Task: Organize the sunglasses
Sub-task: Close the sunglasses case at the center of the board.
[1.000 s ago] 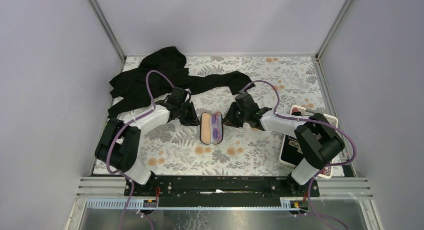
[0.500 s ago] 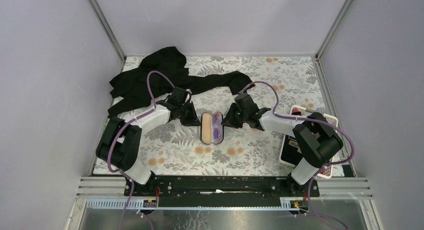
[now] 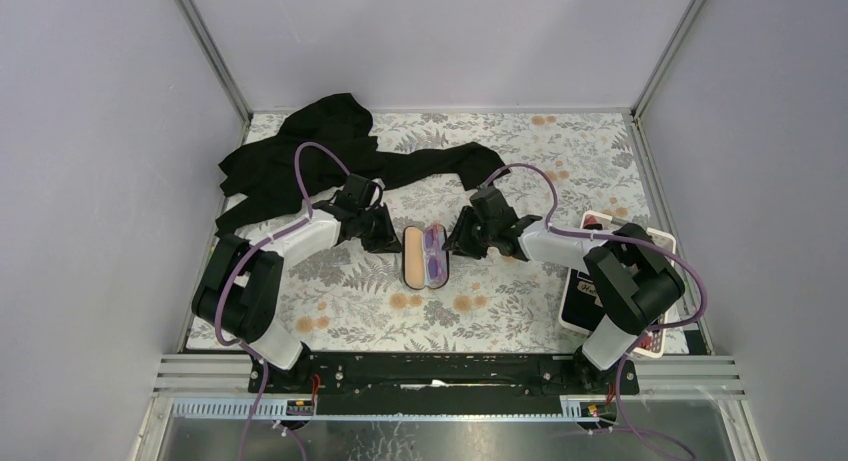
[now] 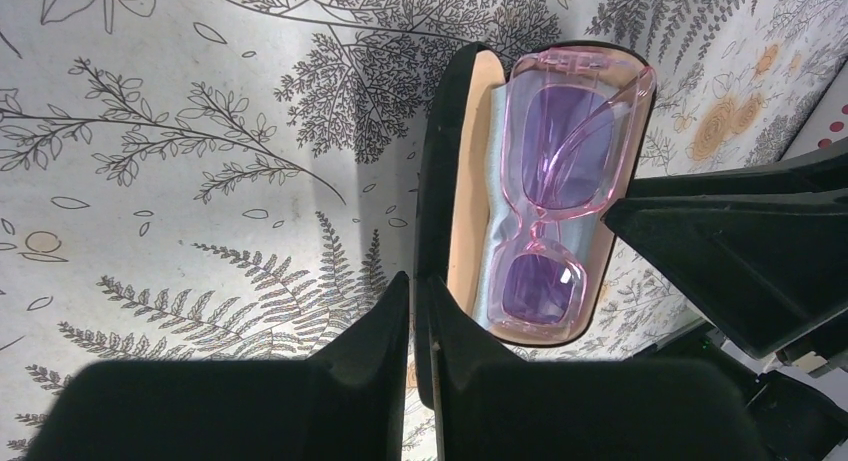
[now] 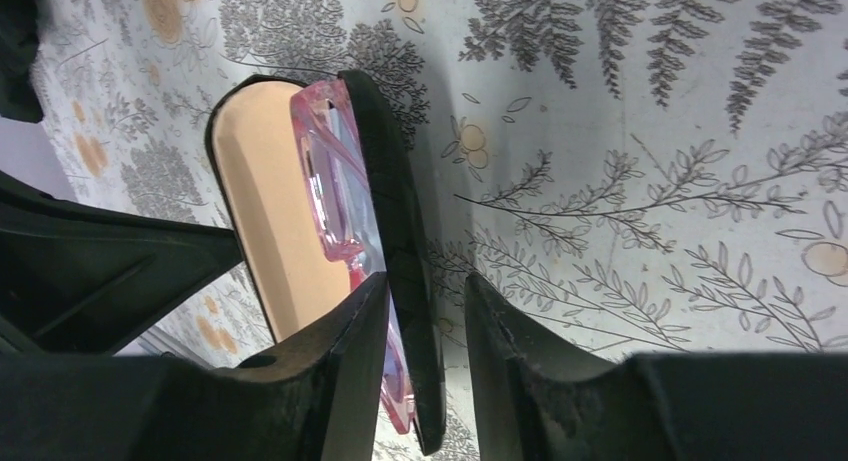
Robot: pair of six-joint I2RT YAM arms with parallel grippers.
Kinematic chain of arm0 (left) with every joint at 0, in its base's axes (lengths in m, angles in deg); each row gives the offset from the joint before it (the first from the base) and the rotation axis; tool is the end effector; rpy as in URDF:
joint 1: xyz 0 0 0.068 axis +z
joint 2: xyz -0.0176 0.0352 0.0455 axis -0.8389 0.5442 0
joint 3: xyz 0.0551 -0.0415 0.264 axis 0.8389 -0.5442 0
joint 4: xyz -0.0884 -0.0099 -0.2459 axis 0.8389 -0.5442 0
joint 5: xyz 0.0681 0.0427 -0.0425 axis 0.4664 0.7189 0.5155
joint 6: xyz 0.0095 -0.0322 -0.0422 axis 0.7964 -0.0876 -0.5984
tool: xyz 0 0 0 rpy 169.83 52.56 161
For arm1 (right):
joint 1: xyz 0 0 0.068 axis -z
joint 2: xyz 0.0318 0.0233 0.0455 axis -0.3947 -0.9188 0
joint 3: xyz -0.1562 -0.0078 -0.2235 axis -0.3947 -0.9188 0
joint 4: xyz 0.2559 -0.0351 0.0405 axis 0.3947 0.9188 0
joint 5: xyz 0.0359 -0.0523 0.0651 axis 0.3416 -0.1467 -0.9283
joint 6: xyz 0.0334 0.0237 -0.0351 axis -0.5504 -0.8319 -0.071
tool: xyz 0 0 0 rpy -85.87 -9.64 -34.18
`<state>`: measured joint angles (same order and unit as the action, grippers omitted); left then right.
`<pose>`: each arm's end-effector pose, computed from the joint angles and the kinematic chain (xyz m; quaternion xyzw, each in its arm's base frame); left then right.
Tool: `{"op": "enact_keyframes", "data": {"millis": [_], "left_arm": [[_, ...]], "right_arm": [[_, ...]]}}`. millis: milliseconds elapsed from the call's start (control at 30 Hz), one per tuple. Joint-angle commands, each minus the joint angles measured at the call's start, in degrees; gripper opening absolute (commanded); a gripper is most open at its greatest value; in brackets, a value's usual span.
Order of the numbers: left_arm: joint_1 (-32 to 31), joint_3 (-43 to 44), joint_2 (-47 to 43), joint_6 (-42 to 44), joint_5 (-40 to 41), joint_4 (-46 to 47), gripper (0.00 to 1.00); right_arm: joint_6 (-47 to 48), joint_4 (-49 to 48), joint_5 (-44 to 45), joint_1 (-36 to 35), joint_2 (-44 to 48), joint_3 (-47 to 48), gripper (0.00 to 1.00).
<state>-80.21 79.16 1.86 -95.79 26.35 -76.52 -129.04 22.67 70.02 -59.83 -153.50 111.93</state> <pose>0.2785 -0.1321 0.1770 -0.0777 0.9460 -0.2768 0.1499 0.2694 0.2070 0.1676 0.0819 0.9091 0.3296 0.2413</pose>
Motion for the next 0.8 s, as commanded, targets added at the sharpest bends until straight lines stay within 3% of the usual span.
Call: {"op": "enact_keyframes", "data": {"millis": [0,200,767], "left_arm": [[-0.42,1.63,0.78,-0.41,-0.95,2.09,0.15],[-0.46,2.40,1.25,-0.43,-1.25,2.05,0.15],[-2.72,4.87,3.02,-0.98,-1.48,1.83,0.15]], "right_arm": [[2.53,5.47,4.79,-0.05,2.19,2.56,0.41],[5.14,9.88,9.94,-0.03,3.00,3.60,0.38],[6.54,10.08,9.06,-0.06,2.16,3.94,0.28]]}}
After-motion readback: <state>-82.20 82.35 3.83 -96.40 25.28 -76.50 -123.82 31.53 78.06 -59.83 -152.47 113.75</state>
